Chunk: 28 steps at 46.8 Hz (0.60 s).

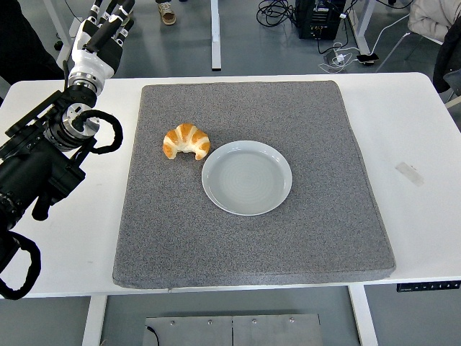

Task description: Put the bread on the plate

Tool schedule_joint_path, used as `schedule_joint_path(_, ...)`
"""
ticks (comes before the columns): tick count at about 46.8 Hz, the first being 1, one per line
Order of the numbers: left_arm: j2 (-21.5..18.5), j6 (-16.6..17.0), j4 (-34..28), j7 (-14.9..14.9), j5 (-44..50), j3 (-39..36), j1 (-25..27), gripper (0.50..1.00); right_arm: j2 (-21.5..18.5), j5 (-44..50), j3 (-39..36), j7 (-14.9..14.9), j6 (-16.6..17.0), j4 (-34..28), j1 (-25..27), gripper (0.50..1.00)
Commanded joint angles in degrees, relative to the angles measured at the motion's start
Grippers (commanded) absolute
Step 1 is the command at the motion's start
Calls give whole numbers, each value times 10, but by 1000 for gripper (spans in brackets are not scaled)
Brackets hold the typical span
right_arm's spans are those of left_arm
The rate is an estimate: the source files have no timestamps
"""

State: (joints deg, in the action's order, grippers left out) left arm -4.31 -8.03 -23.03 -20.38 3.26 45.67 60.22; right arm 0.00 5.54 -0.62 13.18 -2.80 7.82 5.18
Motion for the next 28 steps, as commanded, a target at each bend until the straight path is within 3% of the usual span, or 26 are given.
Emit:
schedule_joint_path(1,0,-1,0,1,0,0,-1,978,0,0,0,0,0,0,0,1000)
schedule_joint_path(28,-7,2,1,3,3,-5,3,978,0,0,0,0,0,0,0,1000)
